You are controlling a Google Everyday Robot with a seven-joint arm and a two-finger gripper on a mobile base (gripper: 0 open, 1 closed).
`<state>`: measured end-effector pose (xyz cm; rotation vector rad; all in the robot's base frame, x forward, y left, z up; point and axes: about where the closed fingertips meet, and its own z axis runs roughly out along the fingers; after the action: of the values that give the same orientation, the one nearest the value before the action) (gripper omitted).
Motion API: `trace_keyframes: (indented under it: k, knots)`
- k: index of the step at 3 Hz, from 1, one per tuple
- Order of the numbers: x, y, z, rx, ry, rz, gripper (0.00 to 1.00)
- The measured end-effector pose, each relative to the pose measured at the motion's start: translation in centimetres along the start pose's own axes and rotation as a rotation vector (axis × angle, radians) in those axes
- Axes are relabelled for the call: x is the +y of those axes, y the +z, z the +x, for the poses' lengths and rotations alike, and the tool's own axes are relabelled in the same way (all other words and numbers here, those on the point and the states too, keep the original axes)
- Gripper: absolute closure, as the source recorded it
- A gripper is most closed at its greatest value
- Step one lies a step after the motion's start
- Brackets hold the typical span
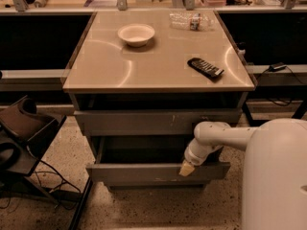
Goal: Open middle drawer
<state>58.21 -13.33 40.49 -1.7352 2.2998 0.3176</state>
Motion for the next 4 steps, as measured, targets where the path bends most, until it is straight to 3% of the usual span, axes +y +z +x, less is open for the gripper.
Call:
trace_keyframes:
  k: [4]
  knots:
    - [1.3, -0.3, 0.7, -0.011, -0.005, 0.030, 1.00]
